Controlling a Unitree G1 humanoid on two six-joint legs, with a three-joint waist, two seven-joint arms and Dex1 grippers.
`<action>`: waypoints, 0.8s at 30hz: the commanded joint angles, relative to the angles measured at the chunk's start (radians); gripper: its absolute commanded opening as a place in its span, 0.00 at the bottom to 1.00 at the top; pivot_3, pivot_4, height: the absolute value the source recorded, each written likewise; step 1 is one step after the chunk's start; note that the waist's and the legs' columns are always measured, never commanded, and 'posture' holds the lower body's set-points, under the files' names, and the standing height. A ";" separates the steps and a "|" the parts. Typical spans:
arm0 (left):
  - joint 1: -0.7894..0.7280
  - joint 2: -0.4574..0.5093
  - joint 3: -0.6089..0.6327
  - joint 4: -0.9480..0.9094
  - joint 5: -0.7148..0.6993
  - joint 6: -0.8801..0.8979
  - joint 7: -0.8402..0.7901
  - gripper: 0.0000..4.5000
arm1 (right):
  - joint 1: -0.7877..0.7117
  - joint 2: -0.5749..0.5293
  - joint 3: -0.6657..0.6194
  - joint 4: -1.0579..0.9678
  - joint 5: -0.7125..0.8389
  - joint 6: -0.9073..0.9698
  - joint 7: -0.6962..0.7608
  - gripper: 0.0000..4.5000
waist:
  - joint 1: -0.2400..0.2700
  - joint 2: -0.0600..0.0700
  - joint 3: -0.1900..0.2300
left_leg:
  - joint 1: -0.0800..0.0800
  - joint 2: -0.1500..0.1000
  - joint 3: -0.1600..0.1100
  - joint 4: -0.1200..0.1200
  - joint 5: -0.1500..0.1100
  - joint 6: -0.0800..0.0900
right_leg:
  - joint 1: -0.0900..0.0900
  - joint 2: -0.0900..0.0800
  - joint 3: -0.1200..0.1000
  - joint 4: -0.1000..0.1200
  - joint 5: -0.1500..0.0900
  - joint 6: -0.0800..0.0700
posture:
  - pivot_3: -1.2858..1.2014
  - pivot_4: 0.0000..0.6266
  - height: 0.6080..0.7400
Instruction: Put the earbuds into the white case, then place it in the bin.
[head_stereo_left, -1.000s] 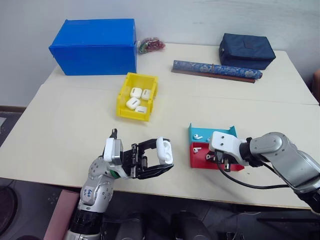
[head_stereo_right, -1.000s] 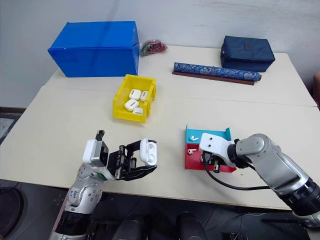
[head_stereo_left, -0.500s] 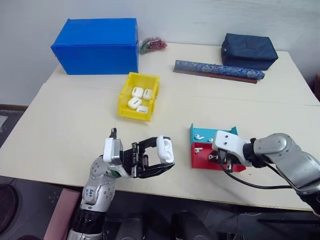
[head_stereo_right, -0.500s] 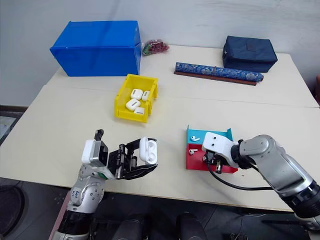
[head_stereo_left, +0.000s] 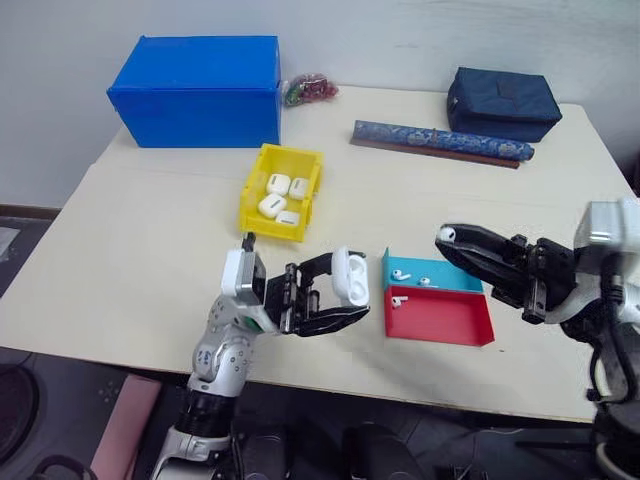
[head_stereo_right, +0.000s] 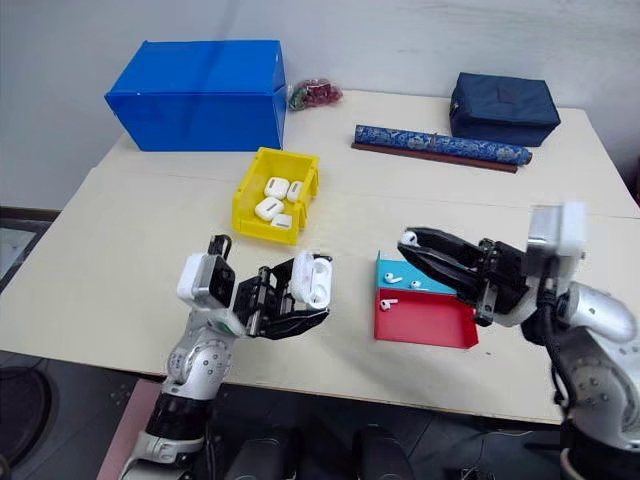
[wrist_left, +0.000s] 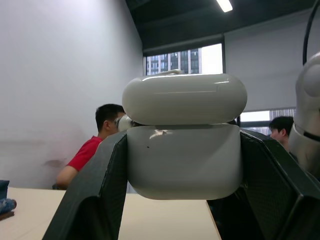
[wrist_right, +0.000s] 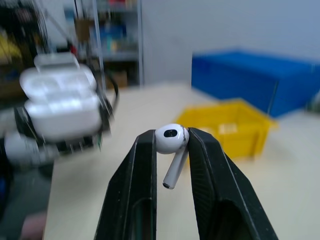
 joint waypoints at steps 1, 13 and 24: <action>-0.039 -0.025 -0.003 -0.003 -0.061 0.057 0.005 0.62 | -0.004 0.041 0.047 -0.099 0.038 -0.069 -0.074 0.11 | 0.000 0.000 0.000 | 0.000 0.000 0.000 0.000 0.000 0.000 | 0.000 0.000 0.000 0.000 0.000 0.001 | 0.52 0.24 1.00; -0.052 -0.007 0.002 -0.045 -0.111 0.176 -0.003 0.62 | -0.025 0.117 0.282 -0.134 -0.031 -0.173 -0.167 0.11 | -0.003 0.000 0.000 | 0.000 0.000 0.000 -0.001 0.000 -0.001 | -0.001 0.000 0.001 0.000 0.001 0.002 | 0.52 0.24 1.00; -0.032 -0.024 -0.012 -0.067 -0.100 0.185 -0.006 0.62 | 0.005 0.093 0.335 -0.080 -0.074 -0.219 -0.125 0.11 | -0.002 0.000 0.000 | 0.000 0.000 0.000 -0.001 0.000 0.000 | 0.000 0.000 0.001 -0.001 0.001 0.002 | 0.52 0.24 1.00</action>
